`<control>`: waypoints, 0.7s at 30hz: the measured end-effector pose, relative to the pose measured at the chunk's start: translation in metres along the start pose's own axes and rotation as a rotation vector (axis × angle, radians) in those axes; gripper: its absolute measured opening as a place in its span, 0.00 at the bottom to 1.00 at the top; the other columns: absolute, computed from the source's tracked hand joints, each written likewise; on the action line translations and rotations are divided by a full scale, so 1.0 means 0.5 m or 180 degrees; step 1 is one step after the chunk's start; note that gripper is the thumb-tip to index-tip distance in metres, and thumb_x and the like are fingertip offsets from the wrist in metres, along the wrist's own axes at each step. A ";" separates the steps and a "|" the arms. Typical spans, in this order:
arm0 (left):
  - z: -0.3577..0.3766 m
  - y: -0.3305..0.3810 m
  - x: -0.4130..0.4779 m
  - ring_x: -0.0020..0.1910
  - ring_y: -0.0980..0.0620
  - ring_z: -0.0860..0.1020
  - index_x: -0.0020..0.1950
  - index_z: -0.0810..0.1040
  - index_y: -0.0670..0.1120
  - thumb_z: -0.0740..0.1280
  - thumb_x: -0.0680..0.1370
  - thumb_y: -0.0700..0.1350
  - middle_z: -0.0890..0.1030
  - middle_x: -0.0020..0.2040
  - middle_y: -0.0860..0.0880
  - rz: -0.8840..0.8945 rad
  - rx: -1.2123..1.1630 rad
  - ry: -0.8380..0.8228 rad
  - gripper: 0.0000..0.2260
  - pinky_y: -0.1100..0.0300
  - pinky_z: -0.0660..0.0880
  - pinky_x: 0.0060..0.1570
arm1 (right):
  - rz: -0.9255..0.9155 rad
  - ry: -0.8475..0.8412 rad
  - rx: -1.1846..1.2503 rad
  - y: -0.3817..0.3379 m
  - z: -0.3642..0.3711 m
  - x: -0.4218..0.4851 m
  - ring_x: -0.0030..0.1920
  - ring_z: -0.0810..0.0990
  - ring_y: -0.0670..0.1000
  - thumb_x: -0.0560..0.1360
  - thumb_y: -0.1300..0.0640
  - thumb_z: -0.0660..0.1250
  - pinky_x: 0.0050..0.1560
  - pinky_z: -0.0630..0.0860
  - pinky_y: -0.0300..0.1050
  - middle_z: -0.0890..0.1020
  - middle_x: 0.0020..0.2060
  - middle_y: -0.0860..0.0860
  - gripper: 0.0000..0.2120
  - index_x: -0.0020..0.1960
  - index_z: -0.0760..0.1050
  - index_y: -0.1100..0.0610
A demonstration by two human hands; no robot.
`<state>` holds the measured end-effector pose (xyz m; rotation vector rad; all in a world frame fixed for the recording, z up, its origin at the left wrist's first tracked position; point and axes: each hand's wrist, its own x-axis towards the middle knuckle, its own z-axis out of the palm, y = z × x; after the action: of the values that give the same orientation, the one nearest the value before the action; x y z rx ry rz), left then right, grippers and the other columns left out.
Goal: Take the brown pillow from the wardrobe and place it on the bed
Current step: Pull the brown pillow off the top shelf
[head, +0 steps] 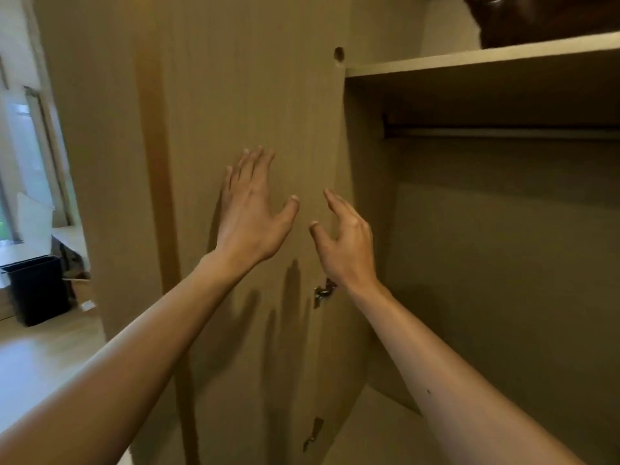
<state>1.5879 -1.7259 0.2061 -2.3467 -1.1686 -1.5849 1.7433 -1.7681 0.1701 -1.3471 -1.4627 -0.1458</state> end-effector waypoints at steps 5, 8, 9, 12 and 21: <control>0.101 0.098 0.049 0.84 0.47 0.53 0.83 0.57 0.49 0.68 0.81 0.54 0.60 0.84 0.46 0.0012 -0.0572 -0.0199 0.34 0.46 0.50 0.82 | -0.0007 0.0433 -0.0212 0.059 -0.154 0.059 0.78 0.67 0.48 0.81 0.53 0.69 0.79 0.65 0.54 0.72 0.77 0.48 0.29 0.80 0.67 0.52; 0.143 0.191 0.099 0.83 0.47 0.56 0.83 0.59 0.49 0.69 0.80 0.53 0.62 0.83 0.47 0.0225 -0.0829 -0.0176 0.34 0.44 0.53 0.81 | -0.0154 0.0667 -0.0361 0.080 -0.266 0.101 0.77 0.69 0.46 0.81 0.53 0.69 0.77 0.68 0.48 0.73 0.77 0.47 0.29 0.80 0.68 0.51; 0.151 0.225 0.119 0.83 0.47 0.56 0.83 0.59 0.49 0.69 0.80 0.53 0.62 0.83 0.47 0.0283 -0.0877 -0.0145 0.34 0.44 0.54 0.81 | -0.0215 0.0716 -0.0434 0.082 -0.303 0.117 0.77 0.69 0.45 0.81 0.53 0.69 0.76 0.68 0.47 0.72 0.76 0.46 0.29 0.80 0.68 0.50; 0.165 0.338 0.190 0.82 0.46 0.58 0.83 0.60 0.47 0.70 0.80 0.51 0.63 0.83 0.45 0.0560 -0.1039 0.0001 0.34 0.44 0.55 0.81 | -0.0436 0.1061 -0.0778 0.076 -0.431 0.179 0.75 0.71 0.46 0.80 0.53 0.70 0.76 0.69 0.47 0.74 0.75 0.47 0.29 0.79 0.69 0.51; 0.185 0.661 0.417 0.82 0.44 0.60 0.82 0.62 0.46 0.70 0.79 0.52 0.64 0.82 0.44 0.1664 -0.0811 0.0423 0.34 0.48 0.54 0.80 | -0.0713 0.1897 -0.1869 0.019 -0.785 0.318 0.75 0.72 0.50 0.79 0.54 0.71 0.74 0.68 0.48 0.75 0.74 0.51 0.29 0.79 0.69 0.53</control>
<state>1.9011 -1.8044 0.4450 -2.3684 -0.2950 -1.7210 2.0227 -1.9359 0.4407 -1.4129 -1.0788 -1.0963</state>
